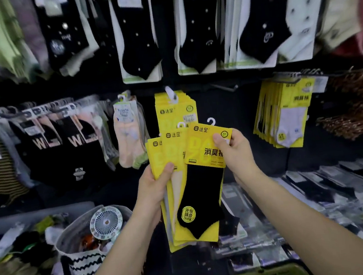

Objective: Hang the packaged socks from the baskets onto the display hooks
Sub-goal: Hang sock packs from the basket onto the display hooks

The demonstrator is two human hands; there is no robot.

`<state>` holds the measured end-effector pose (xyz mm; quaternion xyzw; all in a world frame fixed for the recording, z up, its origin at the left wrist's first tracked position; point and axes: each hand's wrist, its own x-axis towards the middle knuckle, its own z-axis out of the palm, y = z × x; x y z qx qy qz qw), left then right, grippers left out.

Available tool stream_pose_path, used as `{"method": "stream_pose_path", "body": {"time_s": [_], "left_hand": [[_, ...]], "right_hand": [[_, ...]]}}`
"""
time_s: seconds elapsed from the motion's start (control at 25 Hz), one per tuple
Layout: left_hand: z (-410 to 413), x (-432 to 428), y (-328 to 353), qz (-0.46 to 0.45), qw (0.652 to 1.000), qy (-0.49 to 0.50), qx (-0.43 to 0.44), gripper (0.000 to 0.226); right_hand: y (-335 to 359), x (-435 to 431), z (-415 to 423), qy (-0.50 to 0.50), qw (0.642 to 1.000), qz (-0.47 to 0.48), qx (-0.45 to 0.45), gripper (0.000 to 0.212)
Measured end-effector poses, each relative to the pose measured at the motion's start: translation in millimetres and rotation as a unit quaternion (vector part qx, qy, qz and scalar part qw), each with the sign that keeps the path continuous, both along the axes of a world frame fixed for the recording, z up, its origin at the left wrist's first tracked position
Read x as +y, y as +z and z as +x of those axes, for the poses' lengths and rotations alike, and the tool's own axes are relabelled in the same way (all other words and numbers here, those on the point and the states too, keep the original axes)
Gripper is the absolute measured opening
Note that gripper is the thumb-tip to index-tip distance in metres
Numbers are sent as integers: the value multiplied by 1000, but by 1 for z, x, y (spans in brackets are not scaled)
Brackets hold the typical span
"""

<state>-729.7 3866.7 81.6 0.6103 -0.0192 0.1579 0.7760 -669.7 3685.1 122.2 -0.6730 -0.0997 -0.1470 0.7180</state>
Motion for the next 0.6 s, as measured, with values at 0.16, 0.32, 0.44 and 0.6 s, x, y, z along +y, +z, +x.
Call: {"method": "stream_pose_path", "body": {"time_s": [0.16,0.32,0.44,0.6], "left_hand": [[7,30,15,-16,998,51,-23,37],[11,49,21,-6,997,77,-27,34],[12,55,22,-8,995,95,-21,21],[11,65,22,0,991,132,-18,14]], "right_hand": [[27,18,10,32,998,-47,-31,9],[46,39,24,6,998,-48,-41,24],[57,48,34,-5,998,-51,-38,20],[61,60,42,-5,995,-93,-37,19]]}}
